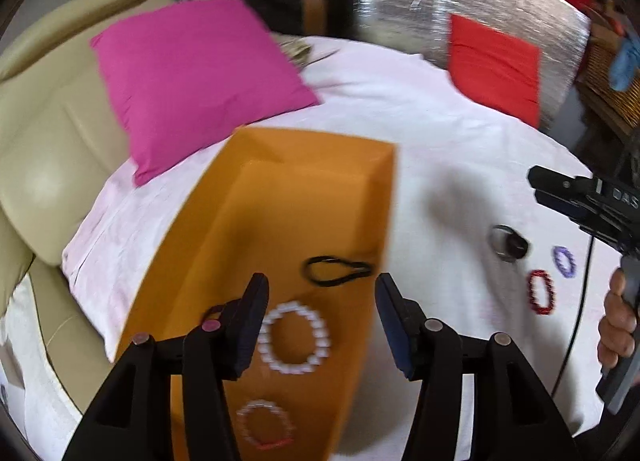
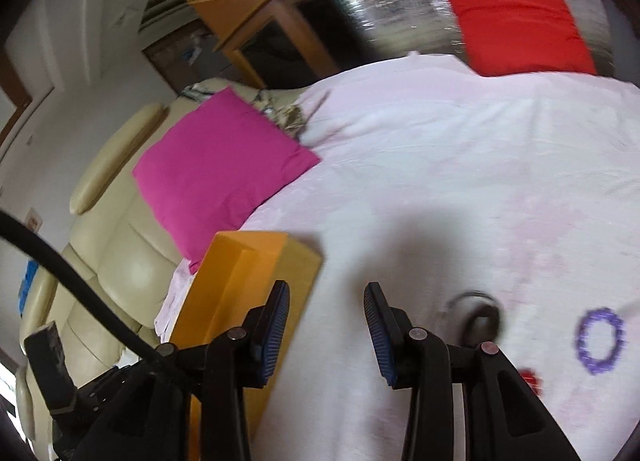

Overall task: Organize jewelry
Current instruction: 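Move both tools back over the remaining bracelets on the table, then grasp purple bead bracelet with right tool while left tool approaches silver cuff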

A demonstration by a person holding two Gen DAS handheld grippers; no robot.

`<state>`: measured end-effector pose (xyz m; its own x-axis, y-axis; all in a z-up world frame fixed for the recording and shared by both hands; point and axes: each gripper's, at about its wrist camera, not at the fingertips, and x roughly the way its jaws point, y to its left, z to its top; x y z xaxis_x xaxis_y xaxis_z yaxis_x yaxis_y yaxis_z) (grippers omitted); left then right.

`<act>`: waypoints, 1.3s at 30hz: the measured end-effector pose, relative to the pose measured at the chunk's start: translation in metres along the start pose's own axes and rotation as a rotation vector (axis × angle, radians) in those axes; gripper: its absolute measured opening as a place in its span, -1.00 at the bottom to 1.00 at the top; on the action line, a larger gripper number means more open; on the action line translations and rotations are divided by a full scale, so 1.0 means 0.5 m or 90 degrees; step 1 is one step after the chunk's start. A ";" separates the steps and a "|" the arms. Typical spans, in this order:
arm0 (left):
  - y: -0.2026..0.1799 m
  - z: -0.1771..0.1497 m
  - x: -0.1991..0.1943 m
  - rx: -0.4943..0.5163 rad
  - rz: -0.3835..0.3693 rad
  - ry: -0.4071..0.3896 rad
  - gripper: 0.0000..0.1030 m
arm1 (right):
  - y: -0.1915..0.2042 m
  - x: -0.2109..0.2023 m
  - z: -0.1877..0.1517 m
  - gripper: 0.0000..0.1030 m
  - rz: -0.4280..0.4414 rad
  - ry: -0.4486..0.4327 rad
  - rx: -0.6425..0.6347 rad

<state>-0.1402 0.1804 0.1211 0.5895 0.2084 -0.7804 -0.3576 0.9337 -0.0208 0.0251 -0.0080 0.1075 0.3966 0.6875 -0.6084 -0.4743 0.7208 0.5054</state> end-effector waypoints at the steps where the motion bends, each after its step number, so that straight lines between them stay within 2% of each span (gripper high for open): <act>1: -0.011 0.001 -0.001 0.007 -0.005 -0.001 0.15 | -0.018 -0.013 0.004 -0.18 0.000 0.002 0.010; 5: -0.062 0.002 0.012 0.038 -0.034 0.011 0.16 | -0.092 -0.060 0.014 -0.18 -0.002 0.009 0.043; 11: -0.147 -0.003 0.044 0.072 -0.055 0.042 0.16 | -0.238 -0.104 0.017 -0.18 -0.012 0.046 0.161; 17: -0.229 0.003 0.082 0.104 -0.087 0.054 0.16 | -0.322 -0.165 0.003 -0.19 -0.027 0.039 0.209; 22: -0.274 0.016 0.139 0.111 -0.122 0.083 0.21 | -0.358 -0.214 -0.041 -0.19 -0.046 0.032 0.223; 25: -0.304 0.024 0.175 0.112 -0.138 0.092 0.37 | -0.386 -0.239 -0.069 -0.19 -0.061 0.035 0.241; 28: -0.335 0.034 0.205 0.108 -0.145 0.103 0.39 | -0.399 -0.245 -0.075 -0.19 -0.069 0.037 0.247; 32: -0.369 0.044 0.237 0.106 -0.141 0.108 0.40 | -0.402 -0.228 -0.074 -0.19 -0.085 0.040 0.238; 35: -0.383 0.045 0.250 0.111 -0.138 0.110 0.40 | -0.399 -0.196 -0.075 -0.19 -0.101 0.063 0.220; 39: -0.399 0.044 0.271 0.125 -0.144 0.114 0.40 | -0.384 -0.153 -0.067 -0.19 -0.147 0.074 0.179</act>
<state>0.0270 0.0287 0.0333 0.4956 -0.0488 -0.8672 -0.0762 0.9921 -0.0994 0.0595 -0.2022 0.0366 0.3686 0.5012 -0.7829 -0.1426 0.8627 0.4851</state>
